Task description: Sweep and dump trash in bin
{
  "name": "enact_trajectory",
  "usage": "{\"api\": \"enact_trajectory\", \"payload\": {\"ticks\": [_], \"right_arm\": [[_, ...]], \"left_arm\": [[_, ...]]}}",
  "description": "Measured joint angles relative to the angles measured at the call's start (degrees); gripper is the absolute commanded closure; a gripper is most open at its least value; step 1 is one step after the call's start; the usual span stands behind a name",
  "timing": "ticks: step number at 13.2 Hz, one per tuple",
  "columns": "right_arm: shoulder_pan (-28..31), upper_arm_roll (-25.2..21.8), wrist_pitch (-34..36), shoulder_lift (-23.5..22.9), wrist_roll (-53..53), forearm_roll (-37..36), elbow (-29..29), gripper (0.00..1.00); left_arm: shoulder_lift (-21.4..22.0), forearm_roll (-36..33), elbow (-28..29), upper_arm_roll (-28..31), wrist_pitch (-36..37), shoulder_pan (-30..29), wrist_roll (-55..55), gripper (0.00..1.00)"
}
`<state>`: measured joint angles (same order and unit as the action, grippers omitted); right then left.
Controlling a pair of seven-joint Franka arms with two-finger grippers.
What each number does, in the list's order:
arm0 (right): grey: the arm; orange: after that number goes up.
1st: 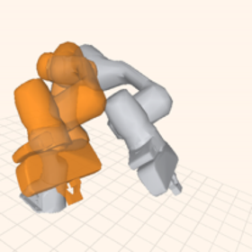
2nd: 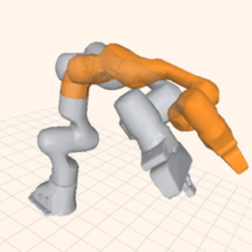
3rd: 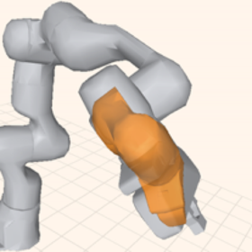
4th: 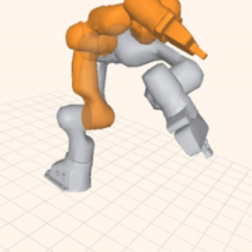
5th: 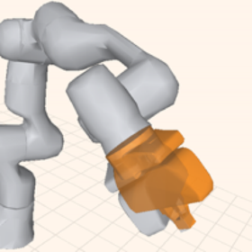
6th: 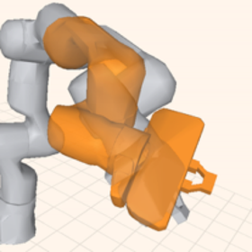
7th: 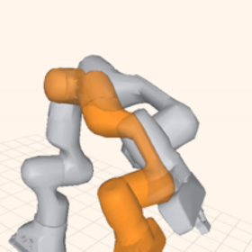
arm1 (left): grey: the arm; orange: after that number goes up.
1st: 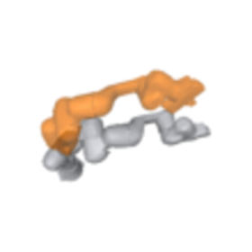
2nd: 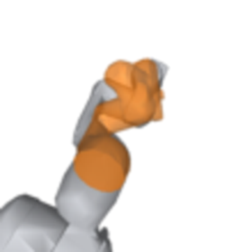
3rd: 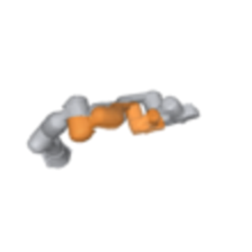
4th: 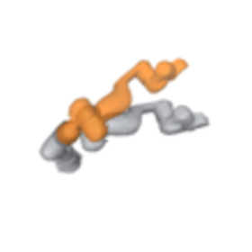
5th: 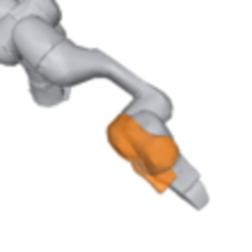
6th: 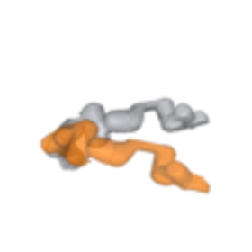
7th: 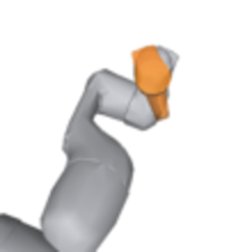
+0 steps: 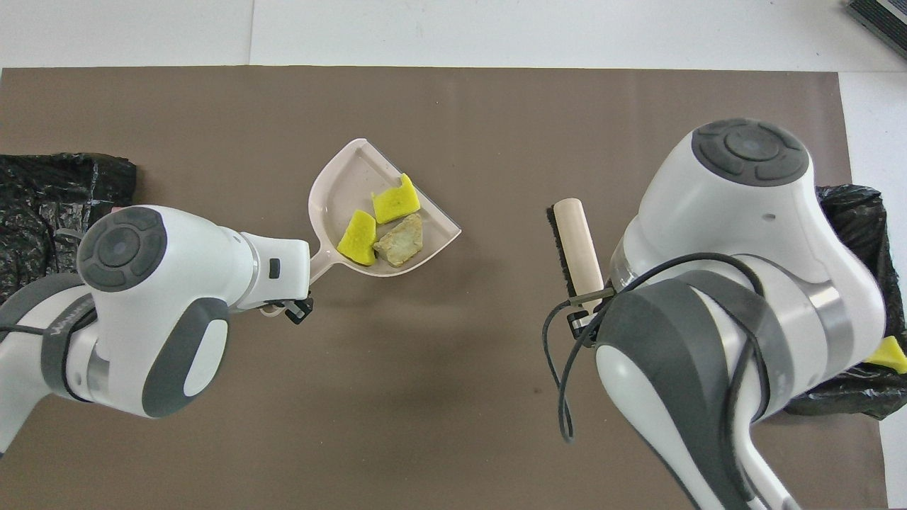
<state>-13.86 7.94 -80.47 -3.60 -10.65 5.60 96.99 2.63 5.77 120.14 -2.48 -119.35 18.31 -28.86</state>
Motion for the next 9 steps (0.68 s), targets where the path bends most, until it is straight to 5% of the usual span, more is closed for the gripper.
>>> {"api": "enact_trajectory", "payload": {"ticks": [3, 9], "right_arm": [[-3.5, 0.4, -0.4, 0.8, -4.7, 2.0, 2.7, 1.0], [-14.9, 0.8, -15.6, 0.2, -17.8, 7.2, 12.2, 1.0]], "left_arm": [[2.0, 0.0, -3.3, 0.3, 6.9, -5.7, 0.0, 1.0], [3.4, -0.1, -7.1, 0.9, 14.7, -21.5, -10.7, 1.0]]}}
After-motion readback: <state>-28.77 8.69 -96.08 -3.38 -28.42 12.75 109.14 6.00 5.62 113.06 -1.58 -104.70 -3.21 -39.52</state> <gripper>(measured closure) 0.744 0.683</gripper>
